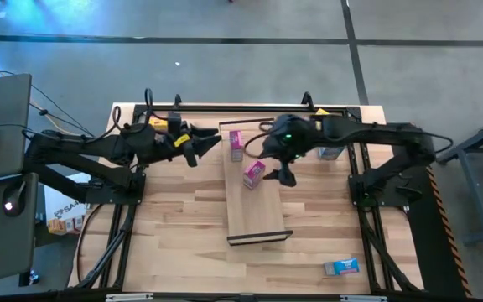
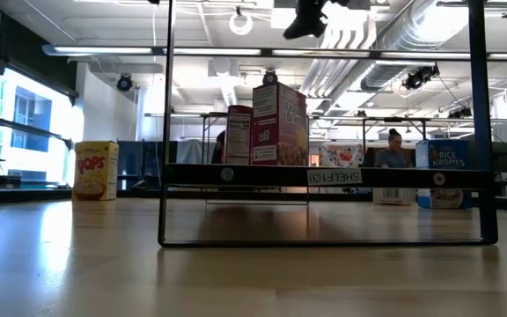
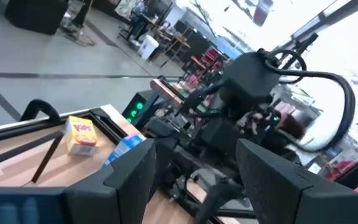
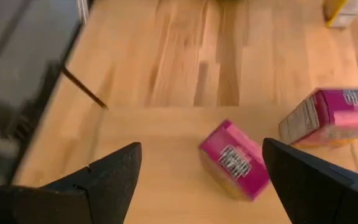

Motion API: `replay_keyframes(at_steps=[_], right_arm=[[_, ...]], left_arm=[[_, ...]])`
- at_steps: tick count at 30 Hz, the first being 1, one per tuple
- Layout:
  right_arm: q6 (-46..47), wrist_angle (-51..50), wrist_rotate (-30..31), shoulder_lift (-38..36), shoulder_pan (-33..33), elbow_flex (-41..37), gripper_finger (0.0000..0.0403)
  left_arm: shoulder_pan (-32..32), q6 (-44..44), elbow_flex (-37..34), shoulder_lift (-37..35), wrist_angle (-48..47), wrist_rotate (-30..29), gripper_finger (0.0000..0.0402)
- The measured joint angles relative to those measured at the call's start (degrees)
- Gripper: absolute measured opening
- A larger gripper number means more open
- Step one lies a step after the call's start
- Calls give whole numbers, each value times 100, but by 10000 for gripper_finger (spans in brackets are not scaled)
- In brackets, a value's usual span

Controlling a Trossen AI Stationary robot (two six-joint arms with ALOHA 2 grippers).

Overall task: Stack cereal on shelf
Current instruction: Put the purple cereal box on the shelf aligned with the other purple cereal box

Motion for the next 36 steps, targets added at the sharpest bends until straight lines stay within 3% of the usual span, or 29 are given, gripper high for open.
replay_keyframes(at_steps=[8,14,22,36], right_arm=[[-1401,-1205,663,1372,2,1217,330],[-2171,-1813,1102,2005,4,1762,330],[-2848,-2084,1272,2274,7,1844,330],[-3147,-1976,1253,2400,41,1607,330]], left_arm=[[2,73,-2,16,-8,67,217],[2,152,-2,16,-6,66,217],[18,294,-2,16,-8,66,217],[22,415,-2,16,-14,64,217]])
